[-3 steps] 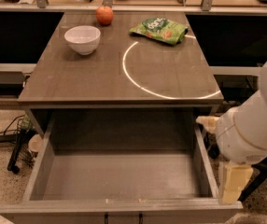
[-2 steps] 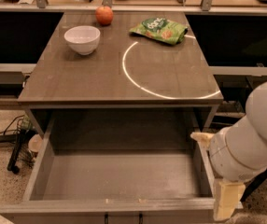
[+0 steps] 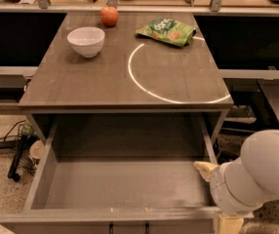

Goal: Close top drawer

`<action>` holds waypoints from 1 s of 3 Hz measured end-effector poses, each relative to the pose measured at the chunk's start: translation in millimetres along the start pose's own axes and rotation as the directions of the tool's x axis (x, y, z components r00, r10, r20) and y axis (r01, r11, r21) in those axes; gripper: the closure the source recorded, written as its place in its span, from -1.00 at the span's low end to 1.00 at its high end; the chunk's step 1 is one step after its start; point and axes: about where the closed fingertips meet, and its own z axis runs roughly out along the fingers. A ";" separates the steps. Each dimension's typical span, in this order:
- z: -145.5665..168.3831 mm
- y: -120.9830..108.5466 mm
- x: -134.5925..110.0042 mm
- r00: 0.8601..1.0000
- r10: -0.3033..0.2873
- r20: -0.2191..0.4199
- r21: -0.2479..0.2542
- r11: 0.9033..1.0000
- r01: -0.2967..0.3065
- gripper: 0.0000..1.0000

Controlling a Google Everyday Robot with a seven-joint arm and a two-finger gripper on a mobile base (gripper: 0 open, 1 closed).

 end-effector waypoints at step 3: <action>52.9 -11.9 -36.4 0.996 0.021 0.088 0.027 0.999 -0.023 -0.39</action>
Offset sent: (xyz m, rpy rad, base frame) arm 0.0106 0.0425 -0.0508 0.0899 -0.0106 -0.0350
